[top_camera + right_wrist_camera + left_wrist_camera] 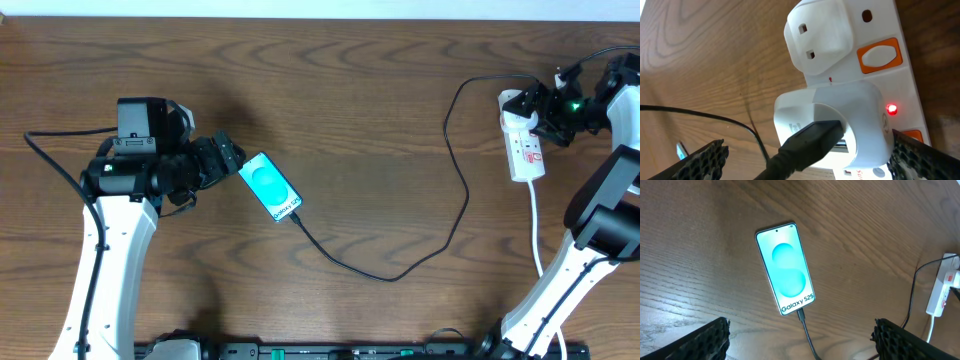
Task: Plug charger to phone and switch on socket
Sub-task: 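Lift the right gripper away from the power strip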
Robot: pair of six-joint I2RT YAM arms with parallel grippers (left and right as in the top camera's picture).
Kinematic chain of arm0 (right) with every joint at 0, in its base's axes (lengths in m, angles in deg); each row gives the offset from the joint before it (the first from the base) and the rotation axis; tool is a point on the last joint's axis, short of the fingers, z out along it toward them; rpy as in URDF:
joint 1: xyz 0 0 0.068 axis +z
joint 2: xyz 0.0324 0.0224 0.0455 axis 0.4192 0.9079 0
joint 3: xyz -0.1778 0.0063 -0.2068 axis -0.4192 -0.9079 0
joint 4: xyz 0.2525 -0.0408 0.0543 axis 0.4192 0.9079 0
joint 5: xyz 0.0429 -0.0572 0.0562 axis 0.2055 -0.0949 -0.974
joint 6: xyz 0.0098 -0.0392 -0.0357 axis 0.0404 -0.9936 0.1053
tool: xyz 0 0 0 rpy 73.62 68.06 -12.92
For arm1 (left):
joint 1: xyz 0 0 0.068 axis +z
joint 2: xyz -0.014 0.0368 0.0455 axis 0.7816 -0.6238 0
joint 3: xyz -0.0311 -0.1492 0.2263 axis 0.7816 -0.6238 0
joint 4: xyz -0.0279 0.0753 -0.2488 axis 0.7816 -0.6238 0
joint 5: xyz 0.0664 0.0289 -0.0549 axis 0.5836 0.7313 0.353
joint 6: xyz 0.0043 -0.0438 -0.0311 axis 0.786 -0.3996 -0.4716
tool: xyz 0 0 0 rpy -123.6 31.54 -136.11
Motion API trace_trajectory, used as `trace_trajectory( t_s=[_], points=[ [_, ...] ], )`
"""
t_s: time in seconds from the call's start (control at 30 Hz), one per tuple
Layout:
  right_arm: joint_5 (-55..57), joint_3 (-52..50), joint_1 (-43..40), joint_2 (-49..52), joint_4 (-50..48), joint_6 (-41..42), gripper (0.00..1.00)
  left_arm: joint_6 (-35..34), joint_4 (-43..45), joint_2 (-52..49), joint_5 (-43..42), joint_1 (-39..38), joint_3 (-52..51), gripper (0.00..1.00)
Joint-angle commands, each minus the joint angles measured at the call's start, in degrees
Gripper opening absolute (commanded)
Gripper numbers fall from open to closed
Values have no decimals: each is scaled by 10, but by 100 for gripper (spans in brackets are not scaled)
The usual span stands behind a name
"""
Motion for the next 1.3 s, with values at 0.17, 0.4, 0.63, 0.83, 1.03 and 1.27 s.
trace_trajectory(
  t_s=[0.17, 0.4, 0.63, 0.83, 1.03, 1.27],
  points=[
    [-22, -40, 18, 12, 0, 5, 99, 10, 0, -2, 3, 1, 1, 92],
    [-21, -26, 13, 12, 4, 6, 99, 10, 0, -2, 3, 1, 1, 93],
    [-21, 38, -5, 12, 48, 5, 99, 10, 0, 0, 3, 1, 1, 92],
    [3, 137, -40, 12, 126, -13, 99, 10, 0, 0, 3, 1, 1, 92],
    [11, 209, -70, 12, 198, -33, 99, 10, 0, 2, 3, 1, 1, 92],
    [6, 283, -82, -20, 279, -57, 99, 10, 14, 32, 3, 2, 3, 92]
  ],
)
